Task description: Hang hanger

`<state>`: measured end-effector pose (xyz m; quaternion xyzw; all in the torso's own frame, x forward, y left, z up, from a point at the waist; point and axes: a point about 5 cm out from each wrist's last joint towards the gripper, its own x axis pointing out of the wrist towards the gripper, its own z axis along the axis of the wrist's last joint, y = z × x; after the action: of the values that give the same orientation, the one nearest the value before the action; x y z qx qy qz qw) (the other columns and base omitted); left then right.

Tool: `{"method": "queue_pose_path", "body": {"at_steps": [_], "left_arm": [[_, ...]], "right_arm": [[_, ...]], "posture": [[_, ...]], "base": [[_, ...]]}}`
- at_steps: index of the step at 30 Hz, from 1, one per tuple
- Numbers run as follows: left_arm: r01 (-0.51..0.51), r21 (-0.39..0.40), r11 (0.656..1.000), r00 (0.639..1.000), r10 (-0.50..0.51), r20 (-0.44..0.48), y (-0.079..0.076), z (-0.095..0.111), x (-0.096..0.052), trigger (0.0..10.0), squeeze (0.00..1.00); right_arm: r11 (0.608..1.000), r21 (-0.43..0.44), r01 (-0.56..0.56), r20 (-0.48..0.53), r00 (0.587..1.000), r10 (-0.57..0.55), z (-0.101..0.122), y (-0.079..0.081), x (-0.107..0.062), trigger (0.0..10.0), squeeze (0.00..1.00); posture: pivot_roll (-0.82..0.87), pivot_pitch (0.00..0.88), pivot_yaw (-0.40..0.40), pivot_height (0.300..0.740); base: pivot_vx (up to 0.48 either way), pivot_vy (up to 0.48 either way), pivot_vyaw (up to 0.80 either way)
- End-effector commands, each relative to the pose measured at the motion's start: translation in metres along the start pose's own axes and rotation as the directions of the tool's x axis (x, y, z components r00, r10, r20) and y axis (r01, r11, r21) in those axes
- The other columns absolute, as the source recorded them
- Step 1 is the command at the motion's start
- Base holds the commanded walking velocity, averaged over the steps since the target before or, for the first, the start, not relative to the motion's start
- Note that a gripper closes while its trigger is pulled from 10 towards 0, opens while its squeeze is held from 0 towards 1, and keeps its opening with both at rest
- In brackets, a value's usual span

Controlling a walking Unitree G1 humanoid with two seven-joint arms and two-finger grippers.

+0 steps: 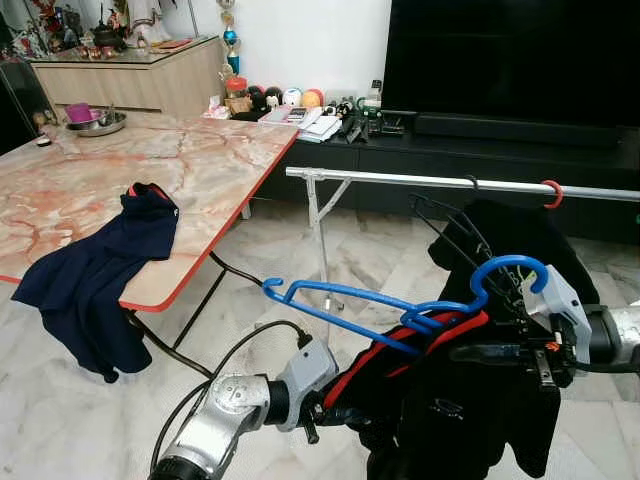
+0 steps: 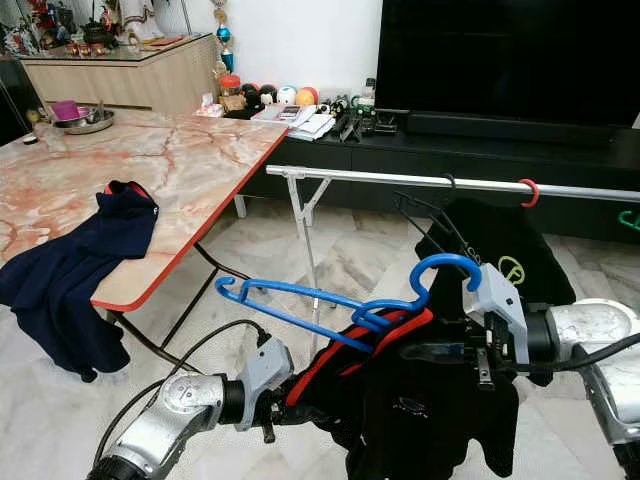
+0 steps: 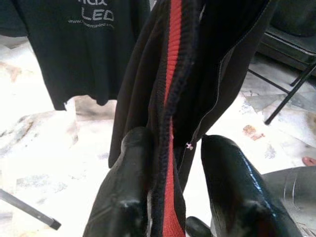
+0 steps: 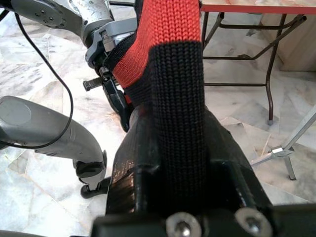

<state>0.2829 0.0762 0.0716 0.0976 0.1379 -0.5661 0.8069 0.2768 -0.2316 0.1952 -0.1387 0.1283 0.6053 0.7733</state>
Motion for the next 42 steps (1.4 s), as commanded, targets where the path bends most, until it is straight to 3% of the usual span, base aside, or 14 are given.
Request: {"method": "queue_pose_path", "body": {"at_steps": [1,13,22,29,34,35,39,42], "left_arm": [[-0.019,-0.005,1.000,1.000,0.019,-0.012,-0.001,-0.003,0.003,0.0,0.00],[-0.085,-0.058,0.995,0.996,0.085,-0.005,-0.008,-0.006,0.014,0.0,0.00],[-0.234,-0.077,0.969,0.972,0.232,-0.032,0.002,-0.007,0.013,0.0,0.00],[-0.299,-0.194,0.934,0.952,0.305,0.002,0.001,-0.004,0.019,0.0,0.00],[-0.402,-0.425,0.811,0.892,0.451,0.017,0.012,-0.001,0.019,0.0,0.00],[-0.449,-0.496,0.743,0.859,0.512,-0.010,0.018,-0.003,0.017,0.0,0.00],[-0.484,-0.630,0.608,0.797,0.603,-0.031,0.028,-0.003,0.012,0.0,0.00],[-0.484,-0.655,0.580,0.790,0.612,-0.042,0.030,-0.002,0.011,0.0,0.00]], "right_arm": [[1.000,-0.025,0.009,0.021,1.000,-0.008,0.007,-0.002,-0.001,0.0,0.00],[1.000,-0.015,0.014,0.015,1.000,-0.014,0.002,-0.001,0.003,0.0,0.00],[1.000,-0.011,0.028,0.009,1.000,-0.028,-0.001,-0.003,0.005,0.0,0.00],[0.999,-0.011,0.038,0.009,0.999,-0.038,-0.003,-0.003,0.009,0.0,0.00],[0.997,-0.011,0.078,0.002,0.997,-0.078,-0.008,-0.004,0.011,0.0,0.00],[0.996,-0.013,0.088,-0.030,0.996,-0.088,-0.013,-0.003,0.011,0.0,0.00],[0.995,-0.015,0.097,-0.082,0.992,-0.098,-0.023,-0.001,0.011,0.0,0.00],[0.992,-0.039,0.121,-0.173,0.977,-0.126,-0.034,-0.003,0.008,0.0,0.00]], "posture": [[0.03,0.000,0.004,0.740],[0.04,0.000,0.004,0.740],[0.04,0.000,0.003,0.740],[0.04,0.000,0.001,0.740],[0.04,0.000,0.000,0.740],[0.04,0.000,0.000,0.740],[0.04,0.000,-0.002,0.740],[0.04,0.000,-0.002,0.740]], "base": [[0.000,0.000,0.00],[0.000,0.000,0.00],[0.000,0.000,0.00],[0.000,0.000,0.00],[0.000,0.000,0.00],[0.000,0.000,0.00],[0.000,0.000,0.00],[0.000,0.000,0.00]]}}
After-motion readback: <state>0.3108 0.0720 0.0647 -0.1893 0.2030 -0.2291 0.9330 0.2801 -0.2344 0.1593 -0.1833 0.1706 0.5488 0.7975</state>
